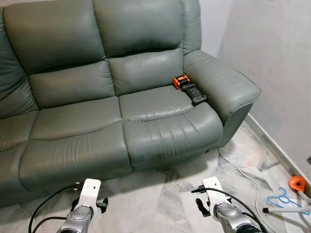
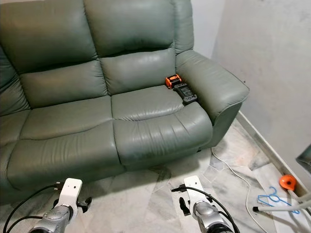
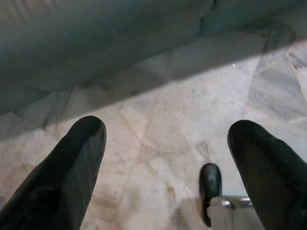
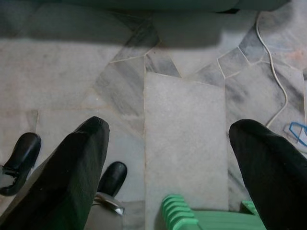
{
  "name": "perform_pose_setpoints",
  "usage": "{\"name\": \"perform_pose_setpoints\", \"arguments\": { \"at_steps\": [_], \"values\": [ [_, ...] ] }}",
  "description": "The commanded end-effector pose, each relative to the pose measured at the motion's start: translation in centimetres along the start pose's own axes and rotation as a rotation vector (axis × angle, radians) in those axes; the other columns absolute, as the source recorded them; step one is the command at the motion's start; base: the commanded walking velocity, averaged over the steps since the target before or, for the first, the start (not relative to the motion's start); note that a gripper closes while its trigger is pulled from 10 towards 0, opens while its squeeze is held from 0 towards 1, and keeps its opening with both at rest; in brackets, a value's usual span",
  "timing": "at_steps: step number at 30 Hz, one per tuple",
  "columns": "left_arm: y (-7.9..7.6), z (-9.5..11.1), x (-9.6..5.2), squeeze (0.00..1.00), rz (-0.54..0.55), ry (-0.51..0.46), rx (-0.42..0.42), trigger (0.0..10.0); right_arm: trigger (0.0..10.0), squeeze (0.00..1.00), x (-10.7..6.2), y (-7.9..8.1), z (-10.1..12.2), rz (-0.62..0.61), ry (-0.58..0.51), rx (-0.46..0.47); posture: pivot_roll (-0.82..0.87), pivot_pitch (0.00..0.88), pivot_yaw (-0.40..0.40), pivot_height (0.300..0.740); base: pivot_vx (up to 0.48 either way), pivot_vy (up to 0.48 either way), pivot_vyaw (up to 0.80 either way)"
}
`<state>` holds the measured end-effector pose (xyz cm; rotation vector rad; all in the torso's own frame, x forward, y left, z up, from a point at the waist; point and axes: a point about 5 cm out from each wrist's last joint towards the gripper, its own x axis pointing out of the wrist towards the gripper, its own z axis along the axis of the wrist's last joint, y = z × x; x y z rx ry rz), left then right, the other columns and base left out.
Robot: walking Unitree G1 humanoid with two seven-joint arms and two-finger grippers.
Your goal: Move the pillow to the sofa
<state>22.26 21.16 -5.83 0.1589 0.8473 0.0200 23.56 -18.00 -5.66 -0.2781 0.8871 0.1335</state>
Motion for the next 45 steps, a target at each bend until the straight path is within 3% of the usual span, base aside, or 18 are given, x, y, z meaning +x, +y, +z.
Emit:
{"name": "perform_pose_setpoints", "arguments": {
  "at_steps": [1,24,42,45],
  "values": [
    [0.55,-0.06,-0.06,0.0,0.007,-0.004,-0.009,10.0,10.0,0.0,0.01,0.16,0.05,0.01,-0.003,-0.021,-0.02,0.0,0.038,0.74,0.0,0.0,0.8],
    [-0.23,-0.52,-0.09,0.0,-0.038,0.015,-0.036,10.0,10.0,0.0,0.03,0.34,0.31,0.026,-0.013,-0.087,-0.03,0.0,0.035,0.74,0.0,0.0,0.8],
    [0.4,-0.49,-0.13,0.0,-0.007,0.007,-0.071,10.0,10.0,0.0,0.02,0.51,0.19,0.035,-0.013,-0.116,-0.03,0.0,0.033,0.74,0.0,0.0,0.8],
    [0.71,-0.28,-0.14,0.0,0.014,-0.009,-0.025,10.0,10.0,0.0,0.01,0.47,0.14,0.035,-0.012,-0.126,-0.03,0.0,0.033,0.74,0.0,0.0,0.8]
  ]
}}
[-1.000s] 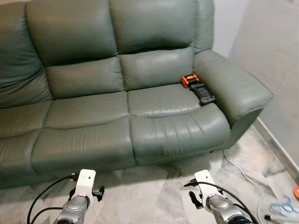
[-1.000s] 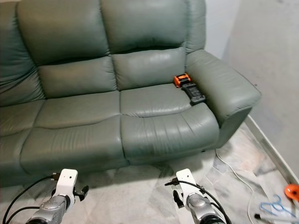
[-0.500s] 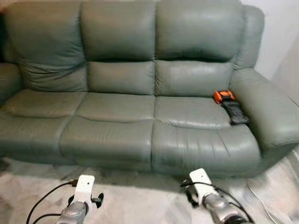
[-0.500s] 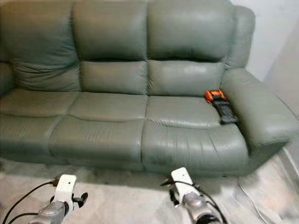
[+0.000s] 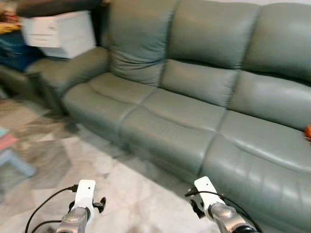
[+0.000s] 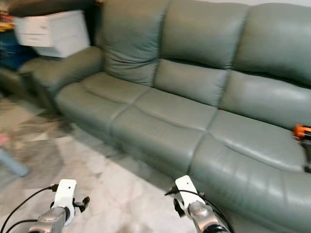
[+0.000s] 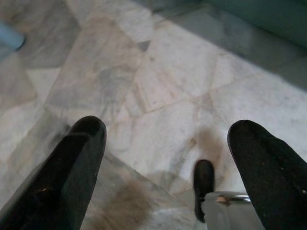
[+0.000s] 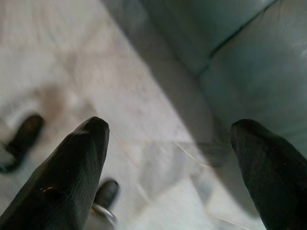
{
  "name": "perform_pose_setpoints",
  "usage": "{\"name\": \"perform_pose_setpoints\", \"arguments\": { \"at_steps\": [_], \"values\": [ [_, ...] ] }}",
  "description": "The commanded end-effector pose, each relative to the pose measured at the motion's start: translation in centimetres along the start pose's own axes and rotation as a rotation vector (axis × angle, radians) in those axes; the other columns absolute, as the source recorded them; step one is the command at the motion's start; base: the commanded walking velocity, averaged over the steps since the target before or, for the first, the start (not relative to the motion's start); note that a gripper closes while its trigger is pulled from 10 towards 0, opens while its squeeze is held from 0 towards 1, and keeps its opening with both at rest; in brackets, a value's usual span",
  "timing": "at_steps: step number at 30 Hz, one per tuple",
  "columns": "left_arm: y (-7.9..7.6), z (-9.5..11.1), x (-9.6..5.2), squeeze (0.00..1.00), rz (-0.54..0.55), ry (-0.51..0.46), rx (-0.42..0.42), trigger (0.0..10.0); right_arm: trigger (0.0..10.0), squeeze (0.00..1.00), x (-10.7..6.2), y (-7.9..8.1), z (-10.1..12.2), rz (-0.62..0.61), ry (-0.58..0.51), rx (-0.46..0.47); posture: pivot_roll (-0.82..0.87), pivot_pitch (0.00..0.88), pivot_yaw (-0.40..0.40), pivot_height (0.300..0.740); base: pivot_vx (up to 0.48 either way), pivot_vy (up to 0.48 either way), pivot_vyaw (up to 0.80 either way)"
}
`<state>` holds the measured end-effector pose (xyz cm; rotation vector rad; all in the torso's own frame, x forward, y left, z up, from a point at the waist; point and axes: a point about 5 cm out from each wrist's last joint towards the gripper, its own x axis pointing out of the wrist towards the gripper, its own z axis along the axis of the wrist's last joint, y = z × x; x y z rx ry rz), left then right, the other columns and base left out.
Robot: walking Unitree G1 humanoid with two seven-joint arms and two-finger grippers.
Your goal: Move the pillow to the sofa
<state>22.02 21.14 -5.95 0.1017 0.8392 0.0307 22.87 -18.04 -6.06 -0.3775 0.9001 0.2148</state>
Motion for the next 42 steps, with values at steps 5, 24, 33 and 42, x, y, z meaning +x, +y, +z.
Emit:
{"name": "perform_pose_setpoints", "arguments": {
  "at_steps": [5,24,33,42],
  "values": [
    [0.9,0.0,-0.1,0.0,0.021,0.009,0.038,10.0,10.0,0.0,0.1,0.1,0.9,0.003,-0.026,-0.014,-0.02,0.0,0.032,0.74,0.0,0.0,0.8],
    [0.7,-1.1,-0.2,0.0,-0.014,0.07,0.008,10.0,10.0,0.0,0.1,0.5,0.6,0.016,-0.02,-0.048,-0.03,0.0,0.037,0.74,0.0,0.0,0.8],
    [0.6,-1.3,-0.3,0.0,-0.019,0.078,-0.005,10.0,10.0,0.0,0.1,0.5,0.4,0.02,-0.017,-0.069,-0.03,0.0,0.032,0.74,0.0,0.0,0.8],
    [0.6,-1.5,-0.3,0.0,-0.026,0.082,-0.038,10.0,10.0,0.0,0.0,0.5,0.1,0.024,-0.017,-0.059,-0.03,0.0,0.027,0.74,0.0,0.0,0.62]
  ]
}}
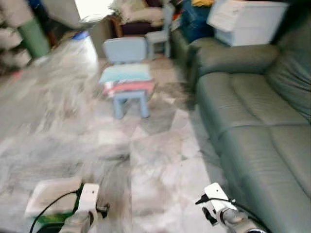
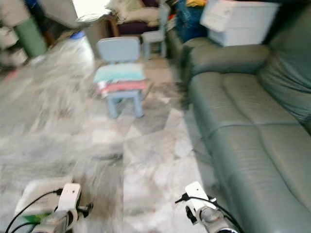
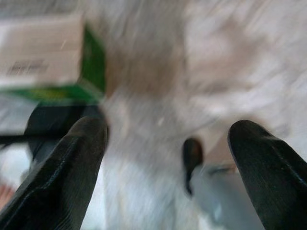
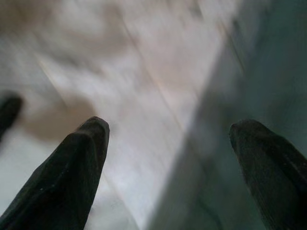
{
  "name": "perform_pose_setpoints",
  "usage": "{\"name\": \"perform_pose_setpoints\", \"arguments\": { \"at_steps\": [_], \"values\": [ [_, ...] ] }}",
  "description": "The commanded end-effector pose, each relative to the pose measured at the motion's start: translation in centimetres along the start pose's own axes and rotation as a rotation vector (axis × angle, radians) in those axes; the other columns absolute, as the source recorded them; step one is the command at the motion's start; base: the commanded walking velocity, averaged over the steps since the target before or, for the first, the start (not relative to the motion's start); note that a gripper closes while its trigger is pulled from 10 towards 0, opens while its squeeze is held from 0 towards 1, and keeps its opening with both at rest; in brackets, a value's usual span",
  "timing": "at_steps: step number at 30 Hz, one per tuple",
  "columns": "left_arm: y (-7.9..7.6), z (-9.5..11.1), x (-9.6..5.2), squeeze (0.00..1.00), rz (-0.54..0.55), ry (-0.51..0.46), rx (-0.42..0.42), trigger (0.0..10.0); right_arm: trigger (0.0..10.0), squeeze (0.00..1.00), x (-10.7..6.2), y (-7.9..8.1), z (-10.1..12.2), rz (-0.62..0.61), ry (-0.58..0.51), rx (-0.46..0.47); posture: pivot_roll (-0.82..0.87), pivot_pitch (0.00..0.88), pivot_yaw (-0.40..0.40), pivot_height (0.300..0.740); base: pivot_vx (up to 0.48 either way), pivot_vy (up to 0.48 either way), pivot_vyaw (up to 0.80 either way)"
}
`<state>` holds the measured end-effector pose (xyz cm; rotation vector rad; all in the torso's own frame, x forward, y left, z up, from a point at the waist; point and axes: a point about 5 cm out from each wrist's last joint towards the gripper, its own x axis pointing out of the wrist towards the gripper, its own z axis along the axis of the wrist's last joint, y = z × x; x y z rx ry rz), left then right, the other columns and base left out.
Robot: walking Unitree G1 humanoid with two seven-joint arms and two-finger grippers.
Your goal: Move the pillow to the sofa
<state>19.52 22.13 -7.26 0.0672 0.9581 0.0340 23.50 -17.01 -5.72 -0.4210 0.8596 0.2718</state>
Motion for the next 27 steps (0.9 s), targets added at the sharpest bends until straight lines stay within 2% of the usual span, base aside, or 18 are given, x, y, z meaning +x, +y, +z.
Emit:
{"name": "perform_pose_setpoints", "arguments": {
  "at_steps": [1,7,23,27],
  "values": [
    [-0.27,1.29,0.18,0.0,-0.014,-0.038,-0.014,10.0,10.0,0.0,-0.15,-0.05,-0.93,0.002,0.024,0.007,-0.03,0.0,0.027,0.74,0.0,0.0,0.0],
    [-0.23,1.27,0.17,0.0,-0.014,-0.036,-0.014,10.0,10.0,0.0,-0.18,-0.04,-1.07,0.002,0.026,-0.004,-0.03,0.0,0.028,0.74,0.0,0.0,0.0],
    [-0.13,1.08,0.13,0.0,-0.018,-0.032,-0.013,10.0,10.0,0.0,-0.24,0.29,-1.51,0.011,0.034,0.001,-0.03,0.0,0.031,0.74,0.299,0.015,0.0],
    [-0.07,1.01,0.11,0.0,-0.019,-0.03,-0.008,10.0,10.0,0.0,-0.24,0.37,-1.55,0.016,0.035,-0.013,-0.03,0.0,0.032,0.74,0.375,0.249,0.0]
  ]
}}
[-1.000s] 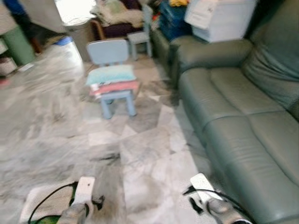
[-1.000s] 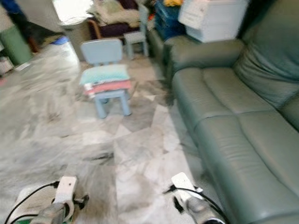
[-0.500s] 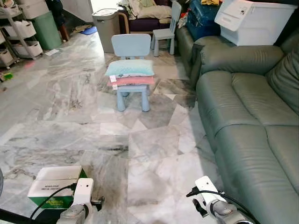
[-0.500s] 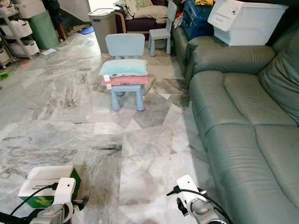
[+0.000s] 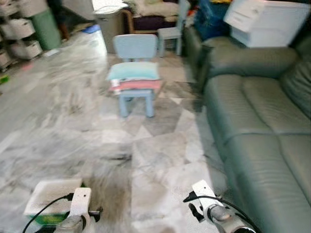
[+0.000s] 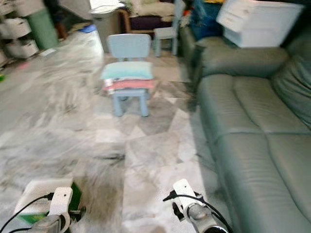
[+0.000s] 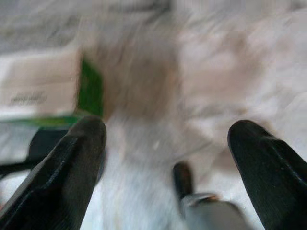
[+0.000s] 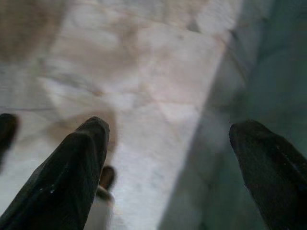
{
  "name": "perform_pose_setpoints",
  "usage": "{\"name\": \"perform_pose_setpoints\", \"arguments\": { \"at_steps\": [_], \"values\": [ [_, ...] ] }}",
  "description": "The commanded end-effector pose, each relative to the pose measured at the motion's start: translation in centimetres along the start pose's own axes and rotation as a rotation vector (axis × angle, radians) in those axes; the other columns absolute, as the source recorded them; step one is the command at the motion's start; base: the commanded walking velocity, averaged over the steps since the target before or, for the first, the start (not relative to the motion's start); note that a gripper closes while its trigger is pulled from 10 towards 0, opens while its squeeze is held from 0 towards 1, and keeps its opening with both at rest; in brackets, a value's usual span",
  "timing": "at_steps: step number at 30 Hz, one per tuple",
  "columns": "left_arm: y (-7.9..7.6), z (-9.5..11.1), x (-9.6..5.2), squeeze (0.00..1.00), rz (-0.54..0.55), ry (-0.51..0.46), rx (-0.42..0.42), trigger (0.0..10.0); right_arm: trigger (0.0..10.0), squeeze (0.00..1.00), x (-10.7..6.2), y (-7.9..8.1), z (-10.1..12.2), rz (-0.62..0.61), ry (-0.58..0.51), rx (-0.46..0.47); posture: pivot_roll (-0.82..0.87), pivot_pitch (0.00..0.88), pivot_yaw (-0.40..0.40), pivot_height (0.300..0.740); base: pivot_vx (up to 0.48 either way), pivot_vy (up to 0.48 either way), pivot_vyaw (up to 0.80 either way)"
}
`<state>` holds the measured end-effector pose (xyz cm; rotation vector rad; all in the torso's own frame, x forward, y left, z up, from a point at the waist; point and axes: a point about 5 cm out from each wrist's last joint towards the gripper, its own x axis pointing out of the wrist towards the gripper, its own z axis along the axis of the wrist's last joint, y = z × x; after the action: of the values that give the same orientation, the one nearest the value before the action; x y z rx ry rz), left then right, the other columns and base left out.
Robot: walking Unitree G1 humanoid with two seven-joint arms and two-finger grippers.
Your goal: Move the pillow to the sofa
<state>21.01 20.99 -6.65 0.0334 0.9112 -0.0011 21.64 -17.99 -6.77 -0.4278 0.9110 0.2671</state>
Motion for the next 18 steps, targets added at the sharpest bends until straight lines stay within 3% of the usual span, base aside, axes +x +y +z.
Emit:
{"name": "perform_pose_setpoints", "arguments": {
  "at_steps": [1,8,18],
  "values": [
    [1.02,-0.6,-0.26,0.0,0.025,0.018,0.007,10.0,10.0,0.0,0.13,0.23,0.77,0.011,-0.016,-0.013,-0.03,0.0,0.032,0.74,0.379,0.259,0.0],
    [1.04,-0.57,-0.26,0.0,0.025,0.018,0.013,10.0,10.0,0.0,0.12,0.24,0.73,0.012,-0.015,-0.026,-0.03,0.0,0.032,0.74,0.374,0.281,0.0],
    [1.07,-0.64,-0.27,0.0,0.027,0.021,0.019,10.0,10.0,0.0,0.09,0.12,0.6,0.014,-0.016,-0.037,-0.03,0.0,0.03,0.74,0.334,0.342,0.76]
  ]
}}
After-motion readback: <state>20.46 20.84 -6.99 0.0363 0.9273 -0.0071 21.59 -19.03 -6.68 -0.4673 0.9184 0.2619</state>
